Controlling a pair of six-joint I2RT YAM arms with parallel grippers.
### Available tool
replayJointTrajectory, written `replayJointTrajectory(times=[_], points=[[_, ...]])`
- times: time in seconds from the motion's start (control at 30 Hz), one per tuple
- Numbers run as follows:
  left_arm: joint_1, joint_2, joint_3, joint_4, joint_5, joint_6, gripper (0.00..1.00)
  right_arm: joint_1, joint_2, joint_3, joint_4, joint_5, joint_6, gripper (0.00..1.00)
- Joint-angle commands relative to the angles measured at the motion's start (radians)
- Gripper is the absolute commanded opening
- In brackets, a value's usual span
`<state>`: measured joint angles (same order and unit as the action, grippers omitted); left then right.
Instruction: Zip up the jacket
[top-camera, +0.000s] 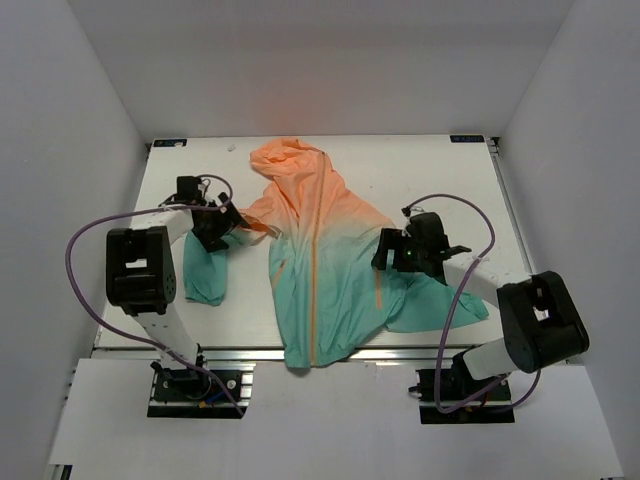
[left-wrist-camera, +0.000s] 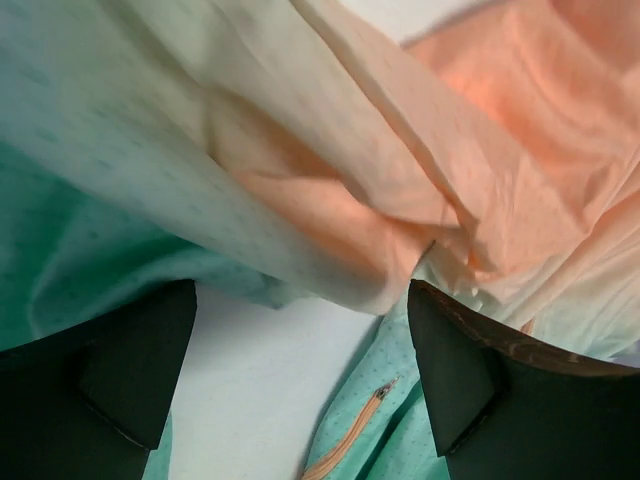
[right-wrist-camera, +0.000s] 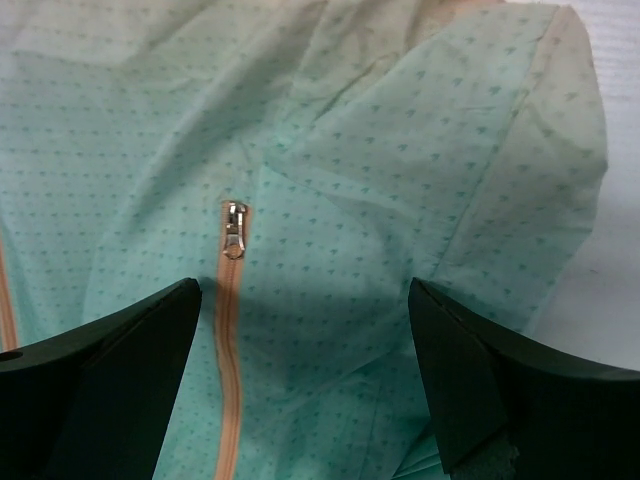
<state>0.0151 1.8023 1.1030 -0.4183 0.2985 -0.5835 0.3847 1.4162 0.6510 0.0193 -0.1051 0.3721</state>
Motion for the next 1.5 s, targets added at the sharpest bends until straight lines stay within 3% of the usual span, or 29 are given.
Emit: replayJointTrajectory(times=[0.0, 0.2, 0.3, 0.4, 0.77, 0.9, 1.0, 1.07, 1.1, 1.13, 1.17, 1.47], points=[[0.074, 0.064, 0.007, -0.002, -0.026, 0.027, 0.97, -0.001, 0.026, 0.032, 0.013, 0.045, 0.027, 0.89], [0.265, 0.104, 0.009, -0.036, -0.068, 0.016, 0.96, -0.001, 0.084, 0.053, 0.040, 0.042, 0.048, 0.89], [0.339, 0.120, 0.027, -0.076, -0.110, 0.014, 0.83, -0.001, 0.119, 0.062, 0.054, 0.028, 0.050, 0.89], [0.376, 0.138, 0.084, -0.146, -0.237, -0.009, 0.00, -0.001, 0.147, 0.084, 0.047, 0.044, 0.041, 0.89], [0.519, 0.129, 0.204, -0.229, -0.395, -0.096, 0.00, -0.001, 0.145, 0.128, 0.024, 0.185, 0.034, 0.89], [0.549, 0.111, 0.241, -0.258, -0.362, -0.113, 0.00, -0.001, 0.101, 0.156, -0.002, 0.222, 0.008, 0.89], [0.545, 0.034, 0.207, -0.222, -0.242, -0.070, 0.00, -0.003, 0.012, 0.176, -0.018, 0.225, -0.025, 0.89], [0.540, -0.016, 0.195, -0.229, -0.211, -0.064, 0.17, -0.001, -0.066, 0.188, -0.048, 0.235, -0.039, 0.89], [0.539, -0.068, 0.190, -0.240, -0.190, -0.062, 0.67, -0.001, -0.092, 0.196, -0.062, 0.239, -0.041, 0.89], [0.537, -0.095, 0.179, -0.266, -0.174, -0.059, 0.93, -0.001, -0.115, 0.212, -0.076, 0.245, -0.036, 0.89], [0.537, -0.125, 0.172, -0.275, -0.162, -0.059, 0.98, -0.003, -0.159, 0.222, -0.094, 0.249, -0.033, 0.89], [0.523, -0.490, 0.034, -0.300, -0.015, 0.000, 0.98, -0.001, -0.431, 0.185, -0.209, 0.289, 0.030, 0.89]])
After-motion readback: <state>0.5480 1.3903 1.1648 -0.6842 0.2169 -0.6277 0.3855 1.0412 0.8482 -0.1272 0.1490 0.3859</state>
